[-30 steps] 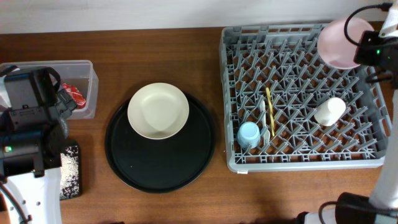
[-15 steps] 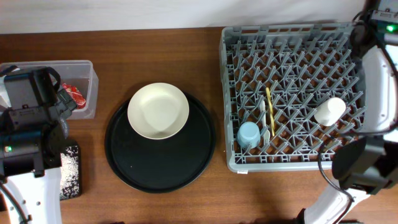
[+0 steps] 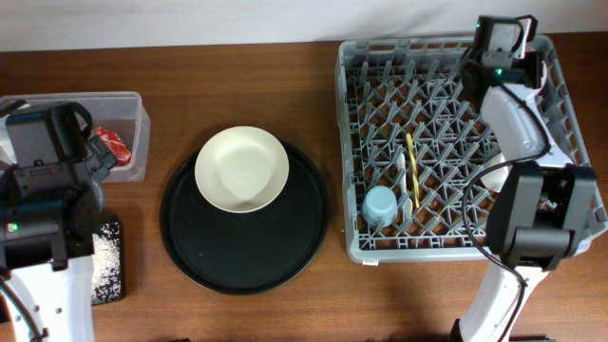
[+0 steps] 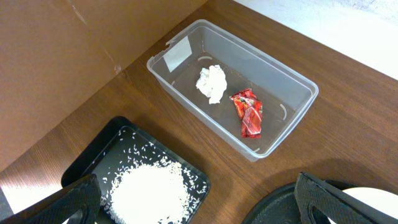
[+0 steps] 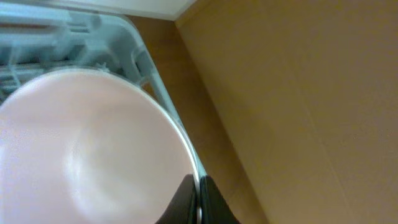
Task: Sort waste into correct bins and load items into the dishwasher rack
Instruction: 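Lift the pink bowl and carry it to the rack's far right corner, then lower the pink bowl into the rack and open the right gripper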
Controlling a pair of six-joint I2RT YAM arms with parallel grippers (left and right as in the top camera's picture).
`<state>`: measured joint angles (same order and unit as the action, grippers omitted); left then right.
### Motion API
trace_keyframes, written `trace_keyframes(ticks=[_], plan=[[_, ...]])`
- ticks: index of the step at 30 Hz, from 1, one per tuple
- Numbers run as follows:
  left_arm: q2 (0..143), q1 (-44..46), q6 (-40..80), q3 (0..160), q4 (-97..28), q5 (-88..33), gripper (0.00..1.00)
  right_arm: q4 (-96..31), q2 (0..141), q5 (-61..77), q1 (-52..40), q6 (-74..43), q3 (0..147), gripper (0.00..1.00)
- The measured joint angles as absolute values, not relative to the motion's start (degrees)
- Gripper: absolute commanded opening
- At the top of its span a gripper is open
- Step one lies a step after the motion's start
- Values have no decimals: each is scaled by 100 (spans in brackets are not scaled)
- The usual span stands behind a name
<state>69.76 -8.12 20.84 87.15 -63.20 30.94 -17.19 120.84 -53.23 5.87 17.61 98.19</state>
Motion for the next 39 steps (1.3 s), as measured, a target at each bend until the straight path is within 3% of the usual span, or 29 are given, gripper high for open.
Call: trace_keyframes(ticks=[6, 16, 27, 32, 39], plan=[[6973, -812, 2084, 8715, -6320, 3094, 99, 58, 12081, -5487, 510, 3190, 9120, 4], [6976, -812, 2084, 8715, -6320, 3094, 100, 534, 12079, -5590, 410, 4366, 9006, 4], [6976, -812, 2084, 8715, -6320, 3094, 99, 322, 12049, -5347, 582, 4351, 8989, 4], [6973, -812, 2084, 8715, -6318, 3094, 99, 1125, 12049, -5520, 770, 4772, 8938, 4], [6973, -812, 2084, 8715, -6320, 3094, 100, 165, 12005, -5457, 834, 4169, 8995, 4]])
